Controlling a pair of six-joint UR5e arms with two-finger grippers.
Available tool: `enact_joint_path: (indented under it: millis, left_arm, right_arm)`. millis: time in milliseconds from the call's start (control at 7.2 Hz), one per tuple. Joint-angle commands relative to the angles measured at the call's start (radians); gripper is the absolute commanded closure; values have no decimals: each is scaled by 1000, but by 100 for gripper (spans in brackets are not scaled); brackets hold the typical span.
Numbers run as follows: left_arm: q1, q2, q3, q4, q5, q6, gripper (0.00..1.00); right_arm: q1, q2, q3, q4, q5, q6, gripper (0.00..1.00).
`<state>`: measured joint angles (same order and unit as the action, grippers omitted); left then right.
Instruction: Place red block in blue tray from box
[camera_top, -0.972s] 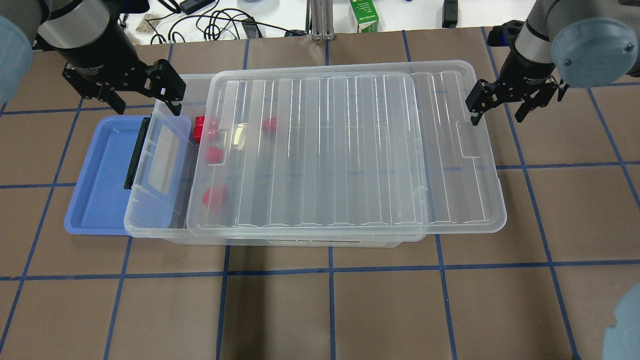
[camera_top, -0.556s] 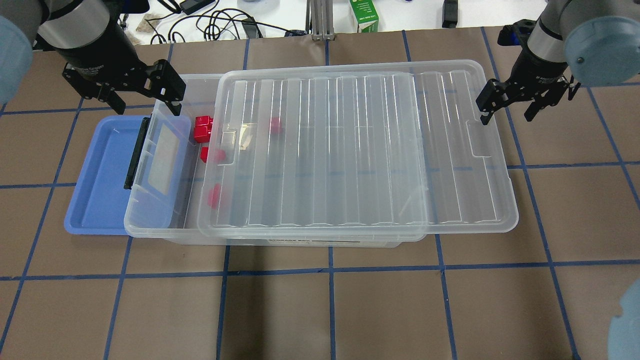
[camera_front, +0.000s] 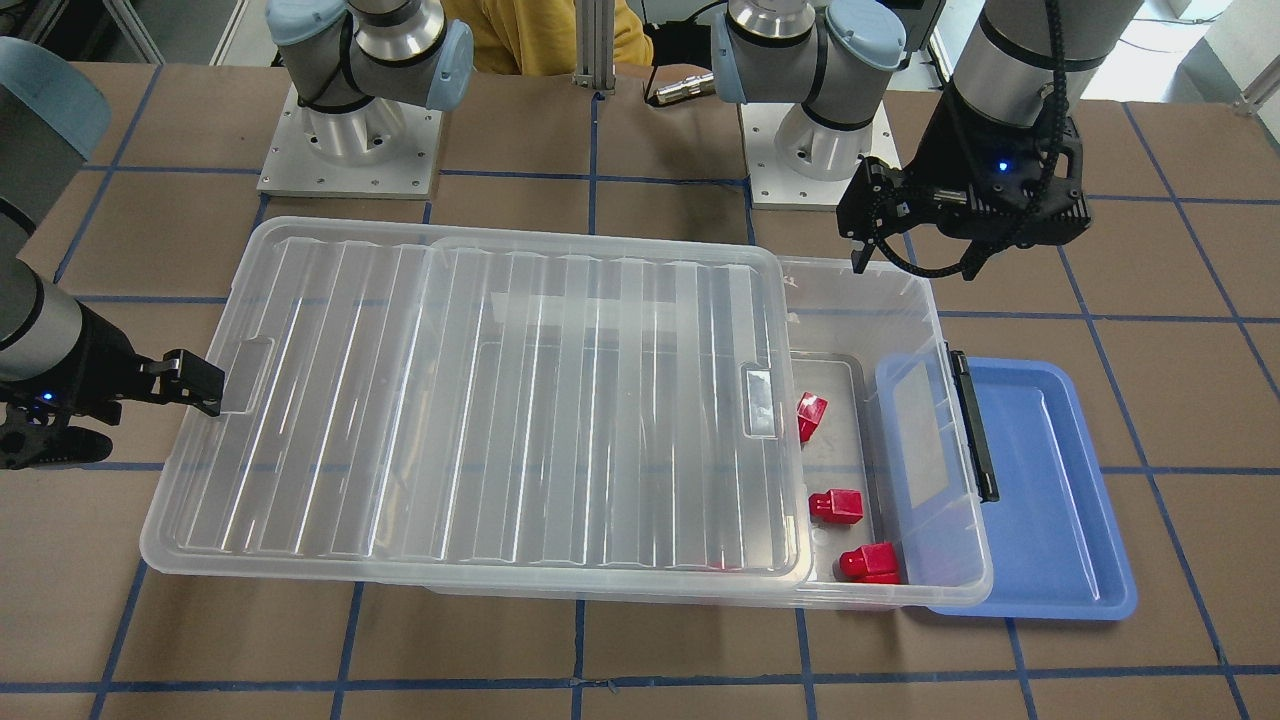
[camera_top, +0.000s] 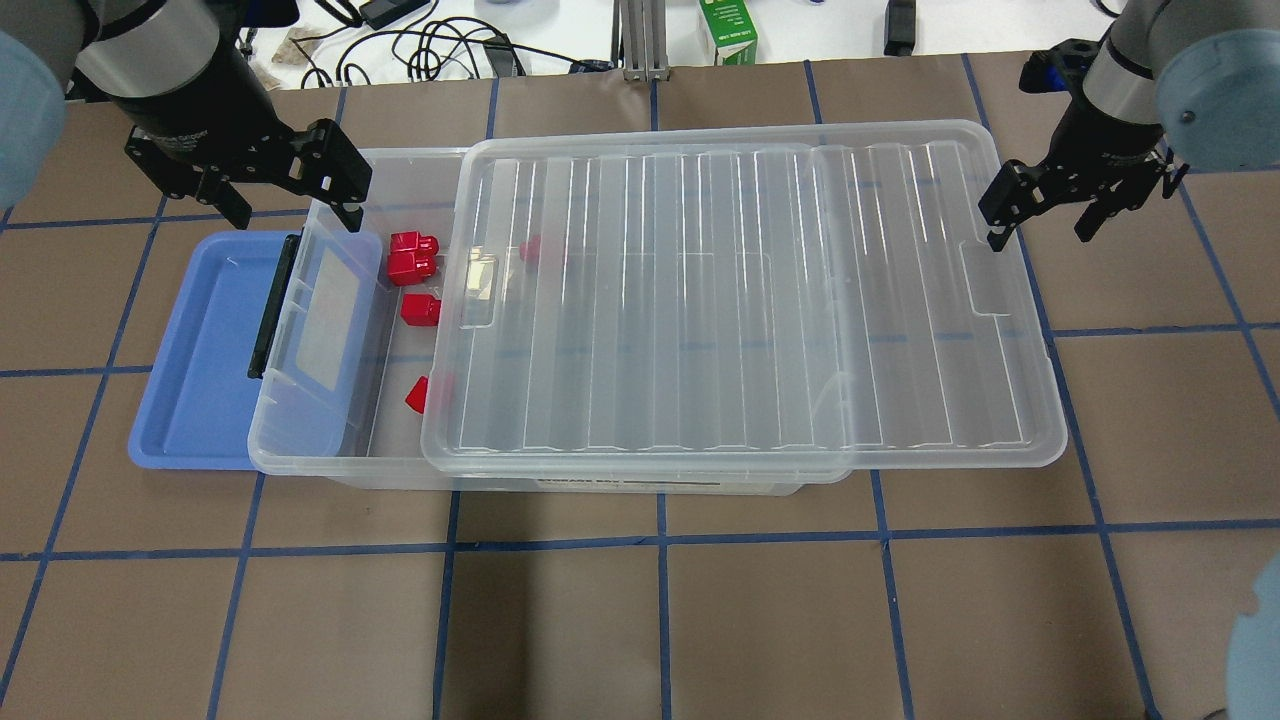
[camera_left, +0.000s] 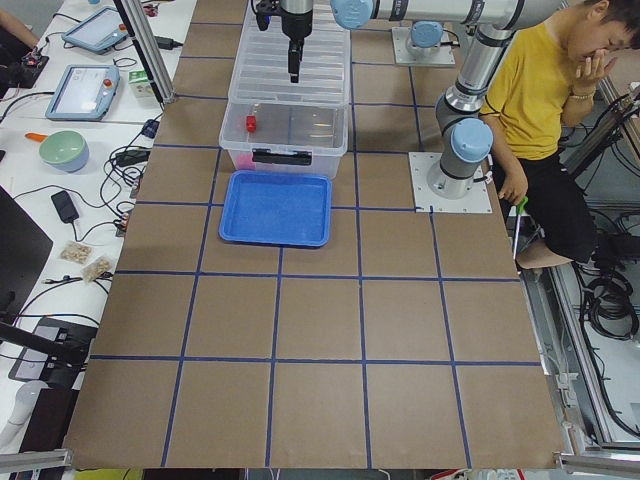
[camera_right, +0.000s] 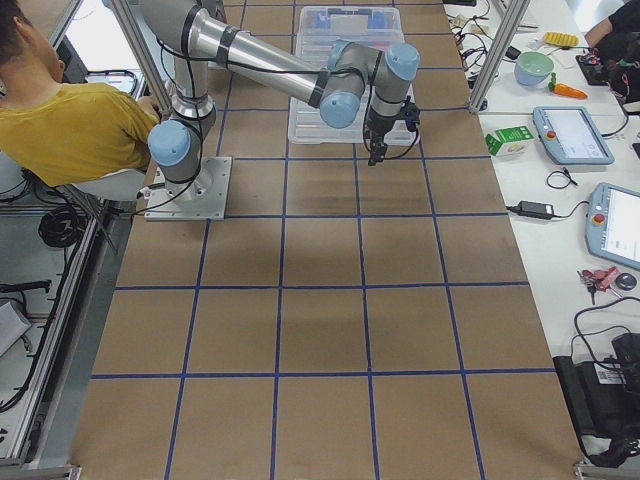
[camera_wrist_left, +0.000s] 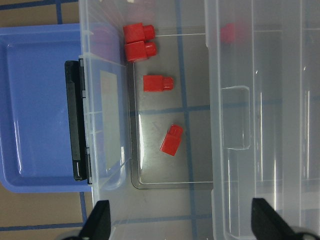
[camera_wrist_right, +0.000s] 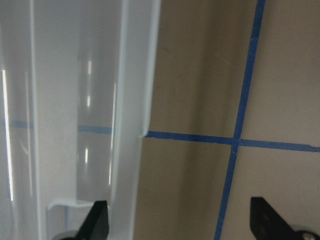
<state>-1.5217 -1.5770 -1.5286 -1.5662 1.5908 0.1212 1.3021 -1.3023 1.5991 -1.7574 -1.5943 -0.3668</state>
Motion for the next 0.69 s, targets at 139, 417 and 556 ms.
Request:
enact_joint_path:
  millis: [139,417,556]
  left_arm:
    - [0,0,-1,0,0,0,0]
    - [0,0,-1,0,0,0,0]
    - [0,0,-1,0,0,0,0]
  right_arm:
    - [-20,0,-5,-1,-12,-26,0]
    - [-38,0,-7,-1,-12,-35,0]
    - [-47,0,-4,-1,-12,-53,0]
